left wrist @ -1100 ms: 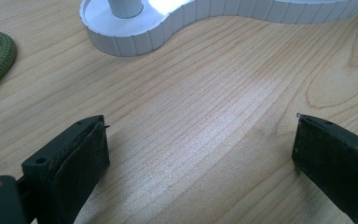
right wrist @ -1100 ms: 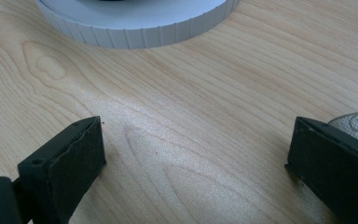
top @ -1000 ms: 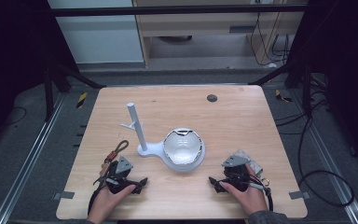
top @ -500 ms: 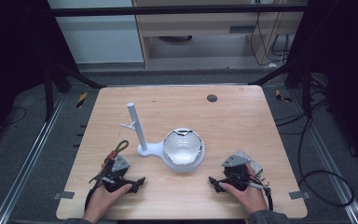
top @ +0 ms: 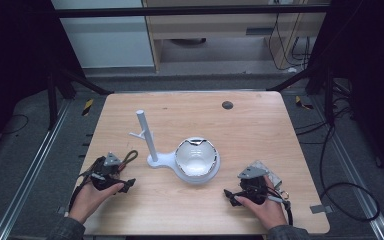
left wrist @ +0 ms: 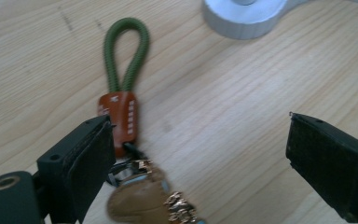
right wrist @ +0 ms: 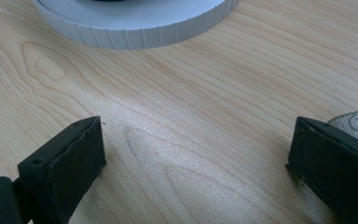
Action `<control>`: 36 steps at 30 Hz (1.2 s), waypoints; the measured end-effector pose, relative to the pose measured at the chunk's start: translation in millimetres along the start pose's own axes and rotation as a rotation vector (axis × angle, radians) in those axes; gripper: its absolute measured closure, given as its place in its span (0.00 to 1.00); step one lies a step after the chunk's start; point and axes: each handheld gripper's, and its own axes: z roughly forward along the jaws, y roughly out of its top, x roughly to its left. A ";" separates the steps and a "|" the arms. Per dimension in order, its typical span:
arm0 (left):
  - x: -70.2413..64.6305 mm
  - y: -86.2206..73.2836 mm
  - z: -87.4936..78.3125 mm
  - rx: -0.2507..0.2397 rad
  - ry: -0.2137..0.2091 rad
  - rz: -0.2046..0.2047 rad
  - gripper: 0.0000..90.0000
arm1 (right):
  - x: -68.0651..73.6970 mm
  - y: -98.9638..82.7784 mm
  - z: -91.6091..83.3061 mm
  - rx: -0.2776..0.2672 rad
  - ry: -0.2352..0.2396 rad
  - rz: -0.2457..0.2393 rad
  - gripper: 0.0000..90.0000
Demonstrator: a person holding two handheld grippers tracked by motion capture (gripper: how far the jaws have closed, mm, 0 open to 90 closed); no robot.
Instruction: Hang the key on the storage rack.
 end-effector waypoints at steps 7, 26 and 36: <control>16.2 6.2 -1.3 0.050 0.024 0.024 0.13 | 0.1 -0.2 -0.2 0.000 -0.001 0.000 0.04; 43.9 33.6 18.3 0.233 0.002 0.020 0.47 | 0.3 -0.4 -0.2 -0.002 0.002 0.002 0.04; 45.5 36.8 27.3 0.280 -0.010 -0.011 0.62 | 0.3 -0.5 -0.2 -0.002 0.002 0.001 0.04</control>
